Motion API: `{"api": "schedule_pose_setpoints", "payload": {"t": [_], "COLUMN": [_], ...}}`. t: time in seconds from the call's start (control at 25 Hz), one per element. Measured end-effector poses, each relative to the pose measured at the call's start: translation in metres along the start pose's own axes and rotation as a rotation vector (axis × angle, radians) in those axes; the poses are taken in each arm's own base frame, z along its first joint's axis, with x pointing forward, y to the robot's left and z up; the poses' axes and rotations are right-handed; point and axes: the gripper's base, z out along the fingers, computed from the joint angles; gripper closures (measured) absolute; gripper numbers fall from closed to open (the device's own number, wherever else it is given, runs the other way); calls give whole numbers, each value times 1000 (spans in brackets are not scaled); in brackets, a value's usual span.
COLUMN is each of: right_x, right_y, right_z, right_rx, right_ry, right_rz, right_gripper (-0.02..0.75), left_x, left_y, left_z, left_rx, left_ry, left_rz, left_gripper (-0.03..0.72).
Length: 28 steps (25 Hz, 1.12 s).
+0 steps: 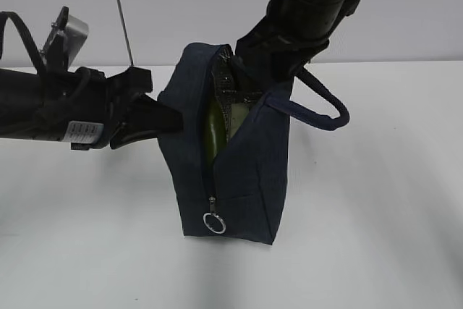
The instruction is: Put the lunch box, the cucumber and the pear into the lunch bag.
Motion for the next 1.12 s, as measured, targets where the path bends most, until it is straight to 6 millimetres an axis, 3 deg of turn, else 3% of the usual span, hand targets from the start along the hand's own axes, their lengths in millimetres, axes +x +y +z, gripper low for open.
{"api": "schedule_pose_setpoints", "payload": {"t": [0.52, 0.6, 0.84, 1.12], "right_x": [-1, -1, -1, -2], "right_y": [1, 1, 0, 0], "right_z": [16, 16, 16, 15], "right_rx": [2, 2, 4, 6], "right_ry": [54, 54, 50, 42], "right_rz": [5, 5, 7, 12], "right_gripper": [710, 650, 324, 260], "left_x": [8, 9, 11, 13], "left_y": [0, -1, -4, -7], "left_z": [-2, -2, -2, -2], "left_rx": [-19, -9, 20, 55], "left_ry": [92, 101, 119, 133], "left_rz": [127, 129, 125, 116], "left_gripper": [687, 687, 663, 526]}}
